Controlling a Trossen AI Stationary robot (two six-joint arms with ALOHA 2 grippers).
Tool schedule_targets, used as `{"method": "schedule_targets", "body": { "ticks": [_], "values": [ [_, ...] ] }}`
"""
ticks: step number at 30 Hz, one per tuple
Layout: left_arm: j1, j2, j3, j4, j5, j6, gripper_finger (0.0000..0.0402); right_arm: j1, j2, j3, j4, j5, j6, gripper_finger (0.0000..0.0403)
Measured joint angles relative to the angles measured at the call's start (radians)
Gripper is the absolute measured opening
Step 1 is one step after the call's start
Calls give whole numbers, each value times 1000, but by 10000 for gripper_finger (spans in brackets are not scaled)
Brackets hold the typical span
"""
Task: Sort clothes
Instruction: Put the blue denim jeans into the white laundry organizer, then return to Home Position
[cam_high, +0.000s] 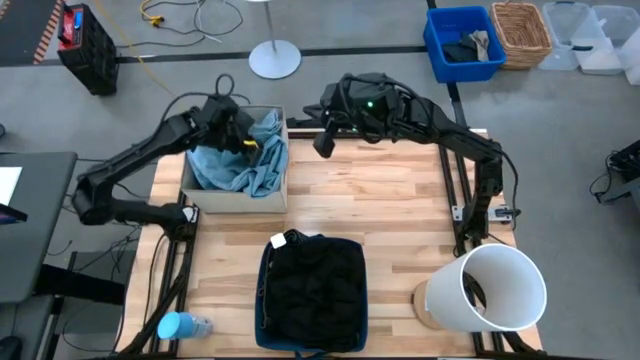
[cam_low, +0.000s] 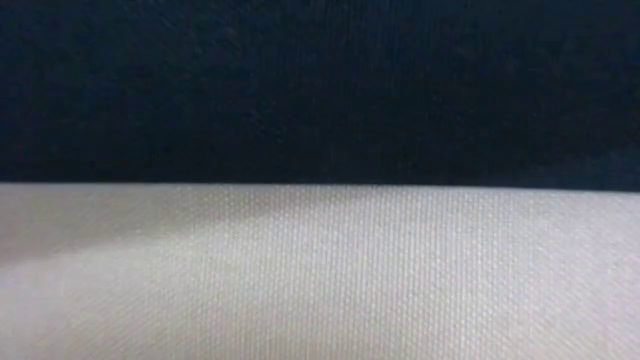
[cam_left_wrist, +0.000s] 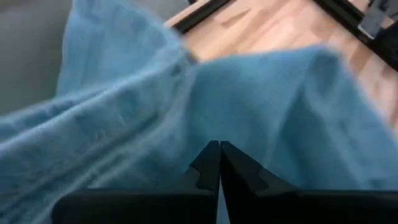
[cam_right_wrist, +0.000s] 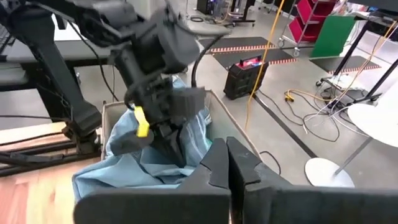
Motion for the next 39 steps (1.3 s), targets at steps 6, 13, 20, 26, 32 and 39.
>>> {"method": "schedule_targets", "body": {
  "ticks": [6,13,20,26,32,39],
  "values": [
    [44,-24,-163,110,21,-71,2,0,0,0,8,0,28,2],
    [84,-20,-312,216,30,-130,2,36,0,0,145,-96,69,2],
    [142,-20,-437,217,29,-148,2,69,0,0,207,-203,64,2],
    [144,-25,-468,215,-29,-102,2,89,0,0,212,-258,7,2],
    [121,-110,-390,220,-41,-84,38,82,-9,0,276,-503,28,1],
    [91,-231,-264,225,69,-45,152,50,19,-8,273,-578,78,1]
  ]
}}
